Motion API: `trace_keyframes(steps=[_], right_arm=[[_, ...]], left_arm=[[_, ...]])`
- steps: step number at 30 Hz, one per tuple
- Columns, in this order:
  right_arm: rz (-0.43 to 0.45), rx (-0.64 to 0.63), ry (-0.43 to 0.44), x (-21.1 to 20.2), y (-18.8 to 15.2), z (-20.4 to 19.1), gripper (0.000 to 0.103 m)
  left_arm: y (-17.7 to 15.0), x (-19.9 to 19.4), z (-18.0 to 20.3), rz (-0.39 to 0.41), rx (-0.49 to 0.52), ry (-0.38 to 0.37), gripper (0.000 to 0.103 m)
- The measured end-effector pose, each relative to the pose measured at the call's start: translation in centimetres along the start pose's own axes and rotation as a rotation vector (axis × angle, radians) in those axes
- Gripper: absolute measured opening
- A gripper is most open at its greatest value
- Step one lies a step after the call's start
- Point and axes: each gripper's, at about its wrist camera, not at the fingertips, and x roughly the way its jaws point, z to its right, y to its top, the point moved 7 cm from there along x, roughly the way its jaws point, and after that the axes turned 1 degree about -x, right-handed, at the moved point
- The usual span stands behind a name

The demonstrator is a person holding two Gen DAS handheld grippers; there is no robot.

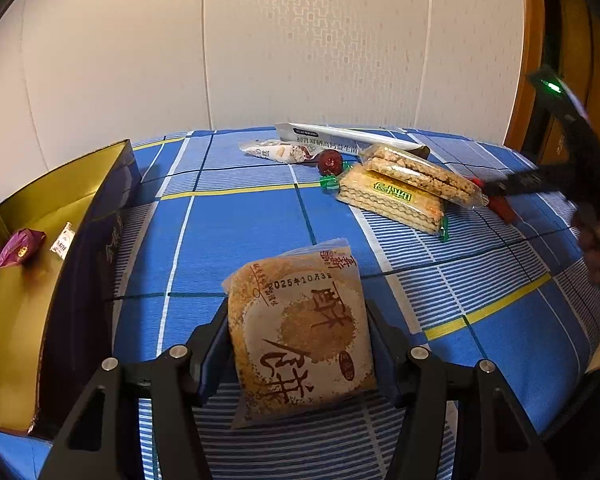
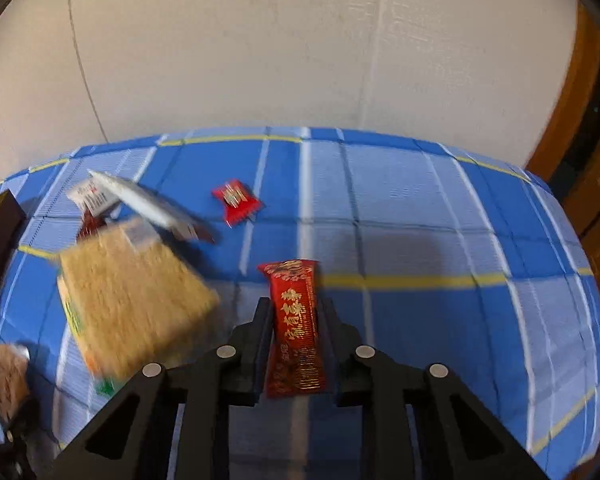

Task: Organize snacks
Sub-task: 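Hold the pastry packet in the left gripper while the right grasps the red candy bar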

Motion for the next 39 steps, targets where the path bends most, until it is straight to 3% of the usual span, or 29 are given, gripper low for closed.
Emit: trace_keyframes(steps=[6,14,19,26,31,39], right_arm=[[-0.01,0.035,-0.018,-3.1,-4.8,-0.6,0.022],[0.091,0.088,-0.04,-3.9,-7.6,-2.6,0.024],[0.123,0.148,0.004,-4.2,-7.7,-2.1,0.023],[0.136,0.144,0.004,-4.2,-7.8,-2.2,0.024],[0.139,0.123,-0.017,-4.1,-7.9,-2.5,0.025],[0.143,0.116,-0.034,-4.2,-7.9,-2.6,0.025]], left_arm=[[0.0,0.0,0.0,0.007,0.004,-0.001,0.061],[0.1,0.1,0.0,-0.012,0.007,-0.001,0.061],[0.3,0.3,0.0,-0.031,0.003,0.005,0.061],[0.2,0.2,0.1,-0.055,-0.019,0.024,0.061],[0.3,-0.3,0.4,-0.076,-0.055,-0.004,0.06],[1.4,-2.6,0.9,-0.041,-0.069,-0.034,0.06]])
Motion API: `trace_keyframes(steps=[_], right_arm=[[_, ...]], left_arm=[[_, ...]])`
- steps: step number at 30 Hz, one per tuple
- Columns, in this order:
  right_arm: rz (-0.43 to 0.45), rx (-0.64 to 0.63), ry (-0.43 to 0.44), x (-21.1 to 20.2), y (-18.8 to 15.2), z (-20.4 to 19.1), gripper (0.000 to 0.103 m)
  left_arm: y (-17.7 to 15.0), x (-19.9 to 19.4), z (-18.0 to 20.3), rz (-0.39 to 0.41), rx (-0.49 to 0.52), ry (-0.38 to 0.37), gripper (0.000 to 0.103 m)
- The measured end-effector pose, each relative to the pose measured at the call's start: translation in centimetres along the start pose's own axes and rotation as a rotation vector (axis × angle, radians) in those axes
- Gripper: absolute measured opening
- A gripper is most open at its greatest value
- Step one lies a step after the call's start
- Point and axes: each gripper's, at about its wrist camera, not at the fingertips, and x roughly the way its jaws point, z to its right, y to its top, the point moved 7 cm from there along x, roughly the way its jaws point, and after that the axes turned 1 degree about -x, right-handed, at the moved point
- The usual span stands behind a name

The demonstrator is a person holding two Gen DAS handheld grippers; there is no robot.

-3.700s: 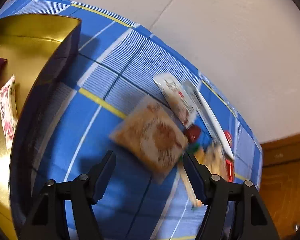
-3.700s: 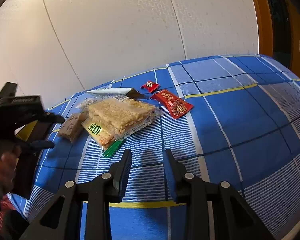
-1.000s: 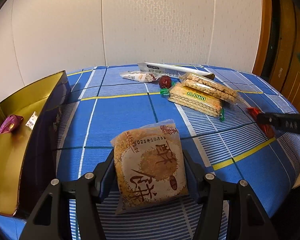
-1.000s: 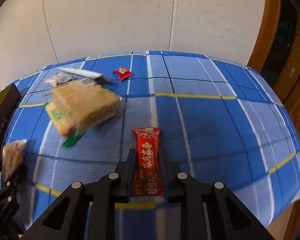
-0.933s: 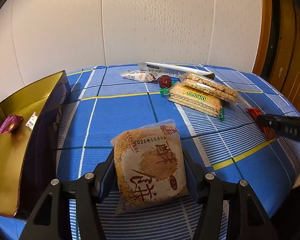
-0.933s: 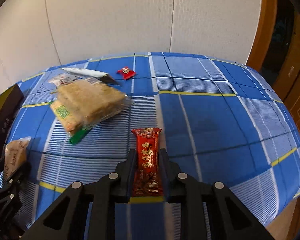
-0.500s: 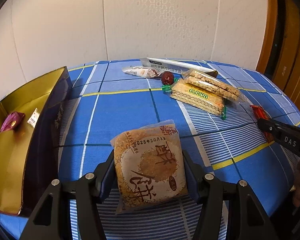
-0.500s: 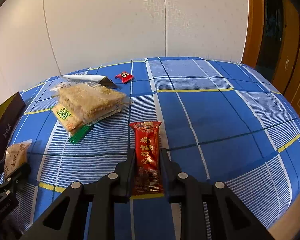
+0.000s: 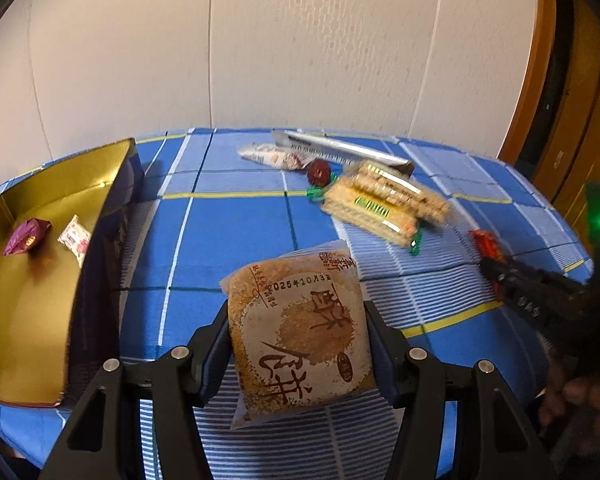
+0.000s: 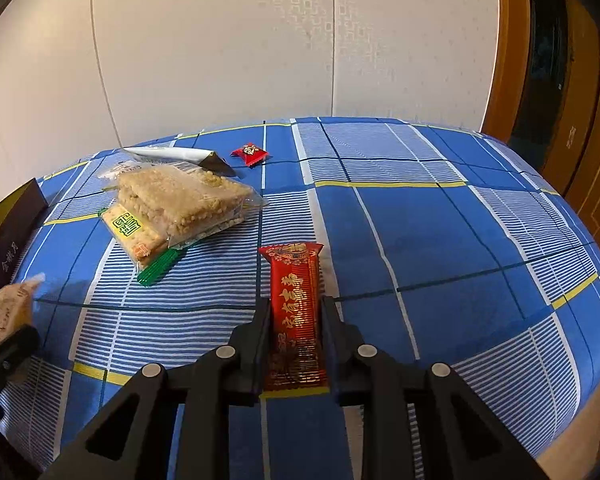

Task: Organize snacks
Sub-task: 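Hold the pastry packet in the left gripper while the right grasps the red candy bar, then lower the pastry packet into the gold tray and open the left gripper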

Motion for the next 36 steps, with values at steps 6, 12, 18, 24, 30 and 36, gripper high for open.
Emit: trace_keyframes(steps=[6,12,18,24,30,36], right_arm=[[0.001,-0.002,-0.003,0.0,0.0,0.0,0.024],[0.0,0.0,-0.004,0.1,0.0,0.0,0.024],[0.0,0.001,-0.004,0.1,0.0,0.1,0.024],[0.001,-0.002,-0.006,0.1,0.0,0.0,0.024],[0.001,-0.001,-0.009,0.1,0.1,-0.1,0.024],[0.001,-0.002,-0.006,0.1,0.0,-0.2,0.024]], left_arm=[[0.9,-1.9,0.1,0.022,-0.017,-0.03,0.06],[2.2,-4.2,-0.9,0.05,-0.059,-0.068,0.06],[4.3,-6.6,-5.2,0.08,-0.159,-0.066,0.06],[6.3,-7.4,-12.2,0.074,-0.298,-0.031,0.06],[7.5,-4.4,-18.3,-0.014,-0.396,0.024,0.06],[9.0,0.4,-22.6,-0.103,-0.449,0.096,0.061]])
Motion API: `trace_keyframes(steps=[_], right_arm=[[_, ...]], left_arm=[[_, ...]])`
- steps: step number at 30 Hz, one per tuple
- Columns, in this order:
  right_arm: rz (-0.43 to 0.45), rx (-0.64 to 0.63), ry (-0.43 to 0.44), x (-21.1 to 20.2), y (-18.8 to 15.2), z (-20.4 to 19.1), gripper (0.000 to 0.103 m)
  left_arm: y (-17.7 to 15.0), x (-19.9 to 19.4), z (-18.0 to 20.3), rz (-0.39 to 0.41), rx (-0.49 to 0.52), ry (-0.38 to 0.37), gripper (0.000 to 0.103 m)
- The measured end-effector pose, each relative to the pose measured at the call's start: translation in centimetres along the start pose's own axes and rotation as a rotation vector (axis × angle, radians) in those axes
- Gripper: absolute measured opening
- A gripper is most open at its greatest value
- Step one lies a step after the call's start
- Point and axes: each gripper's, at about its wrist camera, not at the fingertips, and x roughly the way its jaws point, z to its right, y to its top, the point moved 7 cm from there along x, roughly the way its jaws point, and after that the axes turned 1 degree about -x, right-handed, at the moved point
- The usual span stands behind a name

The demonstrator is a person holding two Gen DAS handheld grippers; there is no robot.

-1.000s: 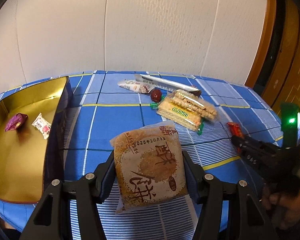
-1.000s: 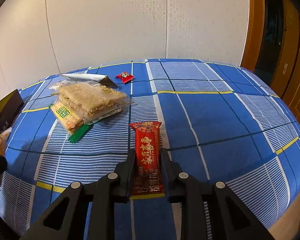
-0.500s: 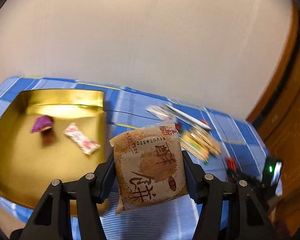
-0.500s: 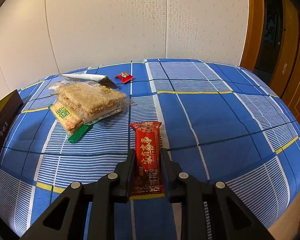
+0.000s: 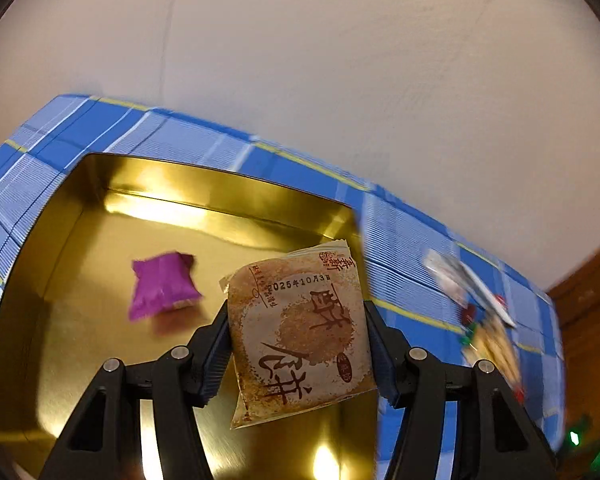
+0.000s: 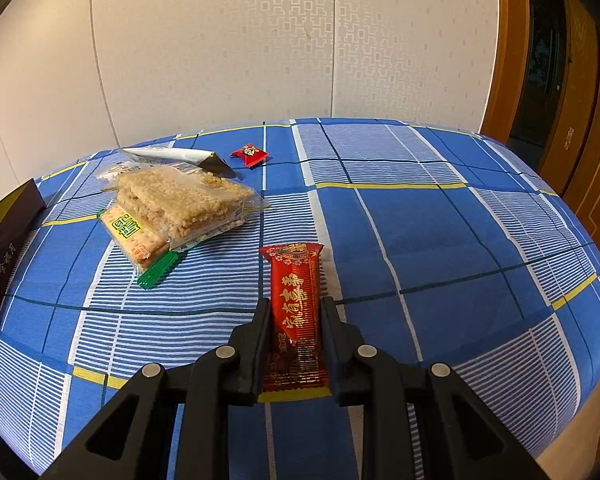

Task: Organize snacks
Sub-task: 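Lower the pastry packet into the gold tray and open the left gripper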

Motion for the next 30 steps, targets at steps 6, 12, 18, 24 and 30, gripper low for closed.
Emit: trace_keyframes(steps=[6,12,18,24,30], right_arm=[[-0.003,0.002,0.0,0.0,0.0,0.0,0.024],[-0.002,0.0,-0.001,0.1,0.1,-0.1,0.024],[0.001,0.001,-0.005,0.1,0.1,-0.2,0.024],[0.001,0.003,-0.004,0.1,0.1,-0.1,0.024],[0.001,0.003,-0.002,0.1,0.1,-0.2,0.024]], left_arm=[[2.2,4.1,-1.0,-0.05,0.023,0.075,0.061],[2.3,3.8,-2.0,-0.017,-0.032,0.093,0.068],[1.1,1.3,-1.5,0.032,-0.001,0.085,0.068],[-1.9,-2.4,0.7,0.102,0.079,0.097,0.068],[-5.4,-5.3,3.0,0.157,0.171,0.085,0.068]])
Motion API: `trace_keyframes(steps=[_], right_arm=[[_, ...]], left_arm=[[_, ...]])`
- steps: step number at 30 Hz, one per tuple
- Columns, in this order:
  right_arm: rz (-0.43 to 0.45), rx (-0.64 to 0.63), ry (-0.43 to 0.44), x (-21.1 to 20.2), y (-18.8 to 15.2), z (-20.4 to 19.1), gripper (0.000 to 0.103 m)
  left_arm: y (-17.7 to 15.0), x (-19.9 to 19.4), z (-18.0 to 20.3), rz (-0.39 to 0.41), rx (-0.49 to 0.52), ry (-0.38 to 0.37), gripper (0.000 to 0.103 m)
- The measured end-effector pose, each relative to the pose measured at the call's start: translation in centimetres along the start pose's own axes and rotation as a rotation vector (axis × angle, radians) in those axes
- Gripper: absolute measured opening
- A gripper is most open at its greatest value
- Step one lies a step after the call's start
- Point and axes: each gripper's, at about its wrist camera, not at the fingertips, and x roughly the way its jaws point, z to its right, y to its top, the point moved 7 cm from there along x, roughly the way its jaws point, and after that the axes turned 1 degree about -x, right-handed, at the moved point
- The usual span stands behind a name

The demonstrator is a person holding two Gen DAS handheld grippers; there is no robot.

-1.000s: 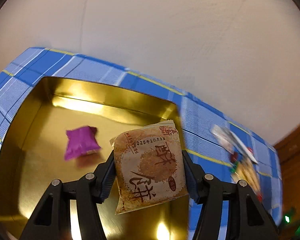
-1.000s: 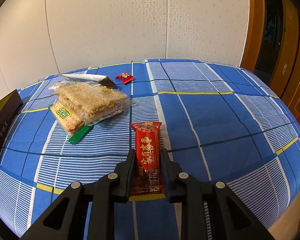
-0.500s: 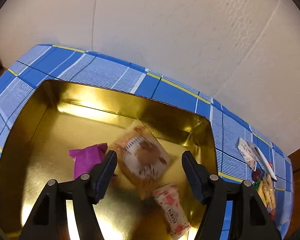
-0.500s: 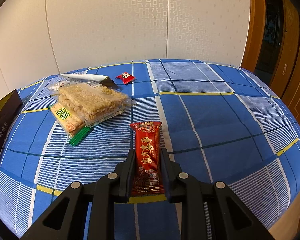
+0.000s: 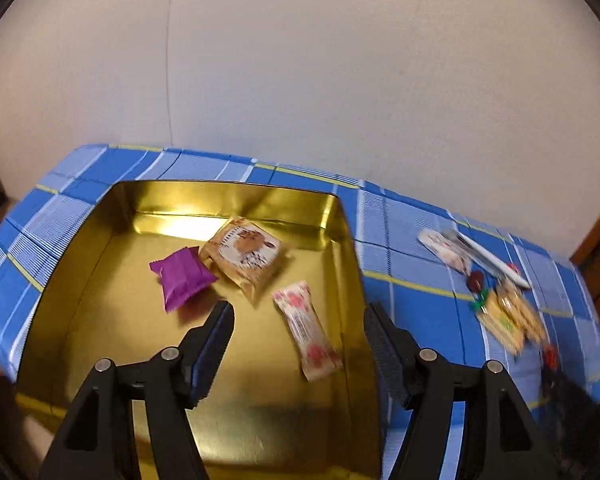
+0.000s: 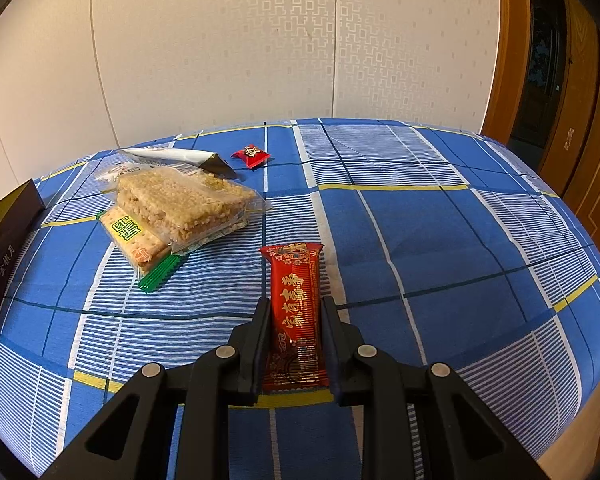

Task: Organize snacks
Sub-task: 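Lower the pastry packet into the gold tray and open the left gripper, then carry the red candy bar into the gold tray and open the right gripper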

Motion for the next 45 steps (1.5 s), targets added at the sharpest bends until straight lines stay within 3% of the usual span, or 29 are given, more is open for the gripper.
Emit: trace_keyframes(steps=[17,22,27,31,39,45], right_arm=[[0.0,-0.009,0.0,-0.1,-0.1,-0.1,0.024],[0.0,-0.011,-0.003,-0.1,-0.1,-0.1,0.024],[-0.004,-0.006,0.004,-0.1,0.0,-0.1,0.024],[-0.019,-0.067,0.043,-0.3,-0.2,-1.7,0.024],[-0.069,-0.116,0.13,-0.5,-0.5,-5.0,0.023],[-0.14,-0.083,0.319,-1.2,0.2,-8.7,0.022]], left_arm=[[-9.0,-5.1,6.5,0.011,0.185,-0.164,0.068],[-12.2,-4.8,7.2,-0.046,0.185,-0.242,0.068],[-15.6,-3.4,7.5,-0.104,0.182,-0.251,0.068],[-16.6,-3.5,7.5,-0.065,0.222,-0.242,0.069],[-16.2,-3.1,5.6,-0.013,0.182,-0.201,0.069],[-16.3,-3.5,4.3,-0.005,0.16,-0.189,0.069]])
